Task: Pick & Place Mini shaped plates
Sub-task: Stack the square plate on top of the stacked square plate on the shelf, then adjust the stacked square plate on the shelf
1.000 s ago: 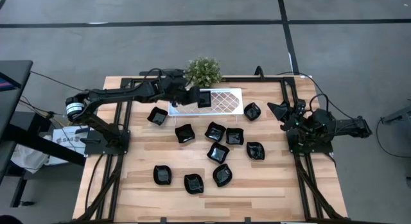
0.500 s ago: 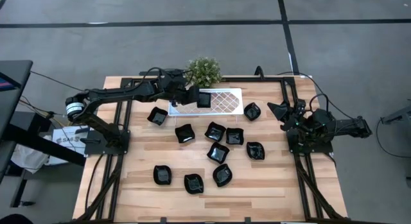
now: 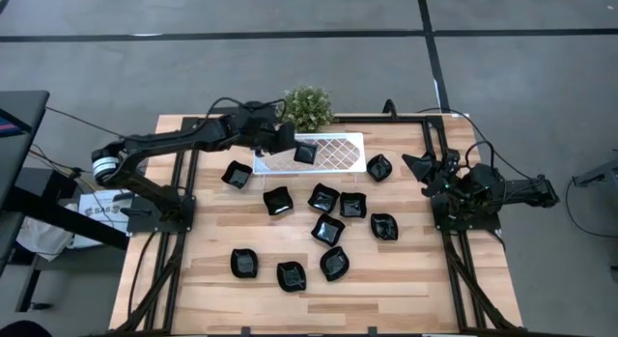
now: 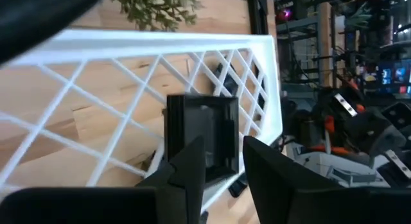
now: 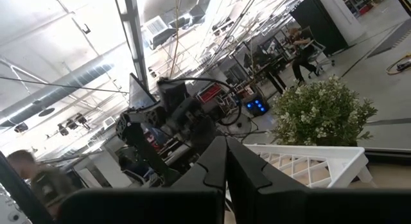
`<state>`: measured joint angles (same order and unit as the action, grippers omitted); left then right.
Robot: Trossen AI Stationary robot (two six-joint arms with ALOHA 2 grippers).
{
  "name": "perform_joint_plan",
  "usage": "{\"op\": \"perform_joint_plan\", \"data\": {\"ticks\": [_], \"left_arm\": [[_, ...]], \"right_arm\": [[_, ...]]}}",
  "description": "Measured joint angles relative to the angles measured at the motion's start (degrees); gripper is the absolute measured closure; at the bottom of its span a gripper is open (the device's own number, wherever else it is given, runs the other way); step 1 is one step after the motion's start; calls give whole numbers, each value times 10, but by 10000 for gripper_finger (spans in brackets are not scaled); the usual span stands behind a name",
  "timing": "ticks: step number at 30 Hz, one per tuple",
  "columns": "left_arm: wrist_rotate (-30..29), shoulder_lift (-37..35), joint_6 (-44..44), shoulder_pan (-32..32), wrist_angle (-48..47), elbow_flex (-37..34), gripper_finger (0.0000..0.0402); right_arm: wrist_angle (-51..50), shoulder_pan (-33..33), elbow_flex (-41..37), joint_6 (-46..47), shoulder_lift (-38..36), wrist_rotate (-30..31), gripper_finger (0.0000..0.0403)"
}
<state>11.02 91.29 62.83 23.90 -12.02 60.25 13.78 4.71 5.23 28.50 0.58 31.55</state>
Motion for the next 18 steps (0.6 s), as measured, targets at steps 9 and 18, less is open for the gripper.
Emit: {"op": "perform_joint_plan", "data": {"ticks": [9, 18], "left_arm": [[-15, -10, -40, 3, -18, 0, 295], [-57, -9, -95, 7, -70, 0, 295]], "right_arm": [[0, 0, 0, 0, 0, 0, 403], [0, 0, 0, 0, 0, 0, 403]]}}
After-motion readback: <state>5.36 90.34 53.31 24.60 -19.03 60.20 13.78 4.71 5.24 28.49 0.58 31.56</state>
